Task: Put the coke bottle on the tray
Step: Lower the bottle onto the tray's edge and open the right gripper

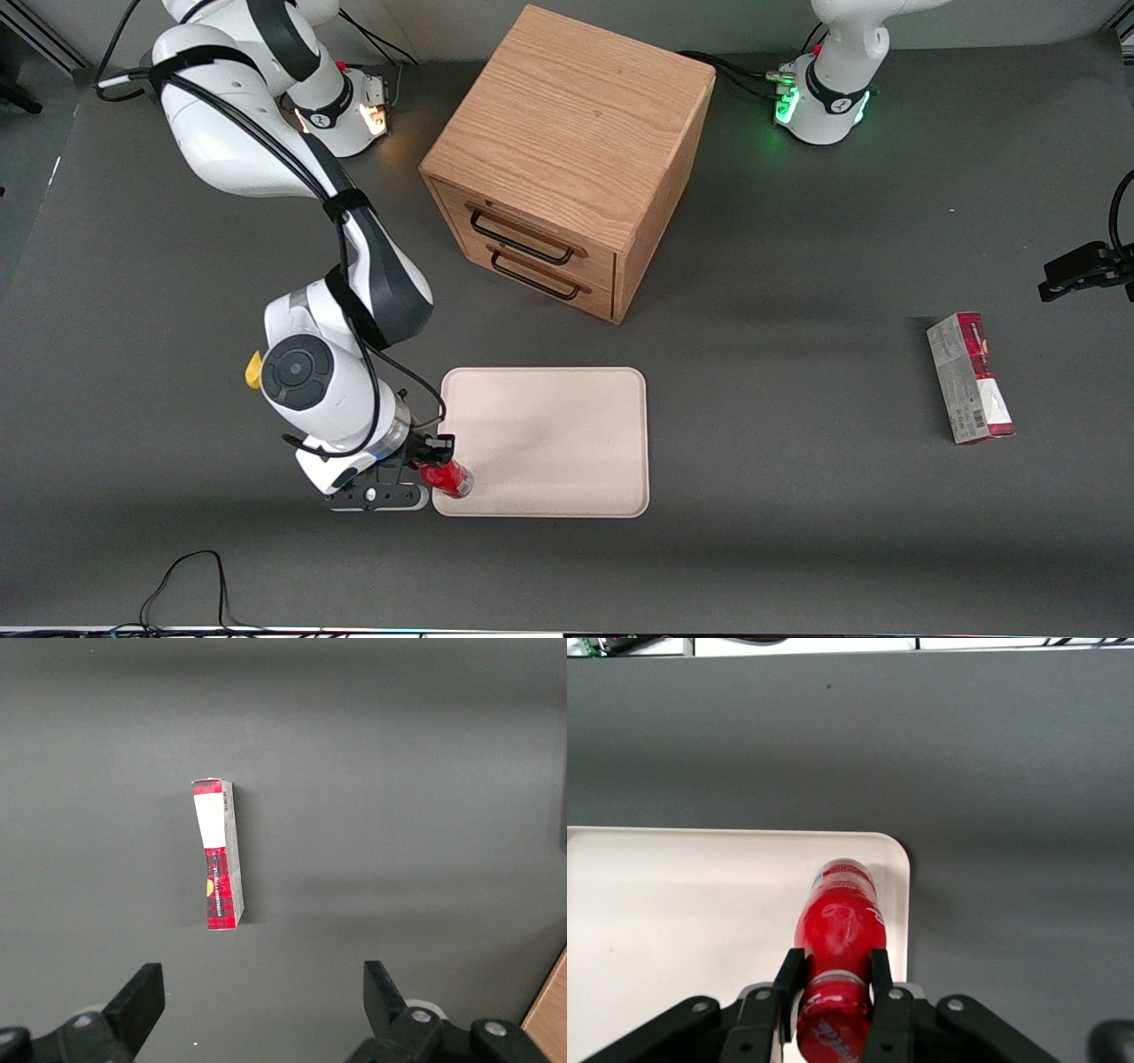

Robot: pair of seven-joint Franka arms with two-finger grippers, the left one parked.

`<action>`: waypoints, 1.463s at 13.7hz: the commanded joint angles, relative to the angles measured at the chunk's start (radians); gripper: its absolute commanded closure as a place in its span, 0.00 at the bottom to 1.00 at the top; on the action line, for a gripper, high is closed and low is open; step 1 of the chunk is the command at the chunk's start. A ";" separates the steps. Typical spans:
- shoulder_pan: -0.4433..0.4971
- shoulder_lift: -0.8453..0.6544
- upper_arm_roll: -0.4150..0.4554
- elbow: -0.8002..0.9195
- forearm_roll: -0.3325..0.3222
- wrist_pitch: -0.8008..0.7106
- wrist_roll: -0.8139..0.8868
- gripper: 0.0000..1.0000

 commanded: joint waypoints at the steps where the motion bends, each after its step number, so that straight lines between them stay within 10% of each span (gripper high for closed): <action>1: -0.002 0.002 0.005 -0.030 -0.020 0.038 0.016 1.00; 4: -0.002 0.014 0.005 -0.042 -0.019 0.071 0.021 0.92; 5: -0.002 0.016 0.005 -0.044 -0.020 0.073 0.021 0.01; 16: 0.006 -0.107 -0.052 -0.022 -0.011 -0.045 0.062 0.00; 20: 0.045 -0.306 -0.192 -0.179 0.114 -0.174 0.048 0.00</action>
